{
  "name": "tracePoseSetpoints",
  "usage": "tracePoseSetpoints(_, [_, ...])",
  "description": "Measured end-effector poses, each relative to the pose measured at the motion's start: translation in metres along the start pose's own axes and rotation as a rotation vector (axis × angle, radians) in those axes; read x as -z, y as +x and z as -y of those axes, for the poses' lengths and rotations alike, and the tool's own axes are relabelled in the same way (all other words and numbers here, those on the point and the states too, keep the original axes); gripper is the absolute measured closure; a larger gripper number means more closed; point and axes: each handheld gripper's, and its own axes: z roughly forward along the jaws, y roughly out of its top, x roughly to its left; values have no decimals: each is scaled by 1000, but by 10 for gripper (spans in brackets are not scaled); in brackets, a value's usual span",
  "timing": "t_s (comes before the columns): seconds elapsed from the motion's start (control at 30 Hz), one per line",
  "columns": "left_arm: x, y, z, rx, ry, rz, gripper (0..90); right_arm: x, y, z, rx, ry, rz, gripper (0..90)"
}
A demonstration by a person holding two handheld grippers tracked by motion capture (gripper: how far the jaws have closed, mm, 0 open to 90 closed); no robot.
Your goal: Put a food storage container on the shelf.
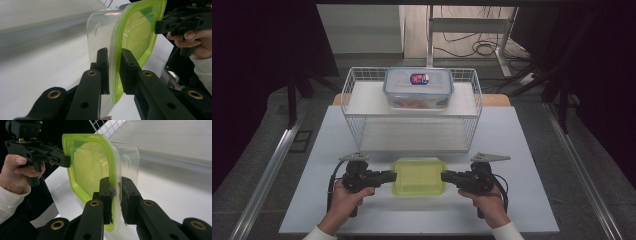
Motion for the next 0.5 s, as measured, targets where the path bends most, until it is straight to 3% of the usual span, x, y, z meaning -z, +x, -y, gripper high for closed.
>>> tracePoseSetpoints(0.5, [14,-3,-37,-16,-59,19,792,10,8,-38,56,-38,17,794])
